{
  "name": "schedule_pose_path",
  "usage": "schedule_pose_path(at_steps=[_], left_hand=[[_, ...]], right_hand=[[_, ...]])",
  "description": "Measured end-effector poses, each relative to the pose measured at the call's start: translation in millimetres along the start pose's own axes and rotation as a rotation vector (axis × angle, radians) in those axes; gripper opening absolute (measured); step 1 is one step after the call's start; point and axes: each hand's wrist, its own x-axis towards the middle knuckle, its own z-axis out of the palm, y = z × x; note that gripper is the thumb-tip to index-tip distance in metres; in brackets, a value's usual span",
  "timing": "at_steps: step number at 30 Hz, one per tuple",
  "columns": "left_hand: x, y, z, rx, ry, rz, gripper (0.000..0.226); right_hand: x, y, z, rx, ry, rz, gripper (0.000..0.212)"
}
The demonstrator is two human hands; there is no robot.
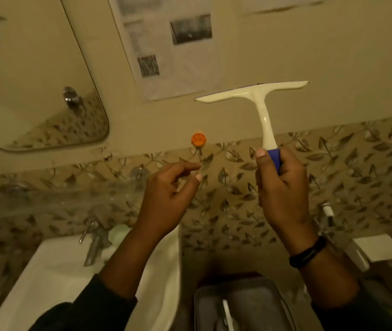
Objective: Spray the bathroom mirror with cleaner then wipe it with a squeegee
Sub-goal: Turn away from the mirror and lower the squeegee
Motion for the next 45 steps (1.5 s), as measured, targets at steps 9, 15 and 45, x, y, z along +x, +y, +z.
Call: schedule_pose_path(at_steps=[9,15,45], left_hand=[[-92.8,-70.1,73.3,-0.163,-0.193,-0.458,0.017],[-169.1,-128.7,111.2,-0.144,-0.332,-0.688,0.018],[-288.8,-264.7,235.5,0.045,-0.405,-1.113,0.028]], right_hand=[[-59.9,98.0,-26.4,-0.100,-0.081,0.331,0.023],[-137.3,179.3,-39.2,-0.237,-0.158,0.590,0.029],[-306.5,455.4,-64.7,-0.696,-0.459,1.117,0.020]])
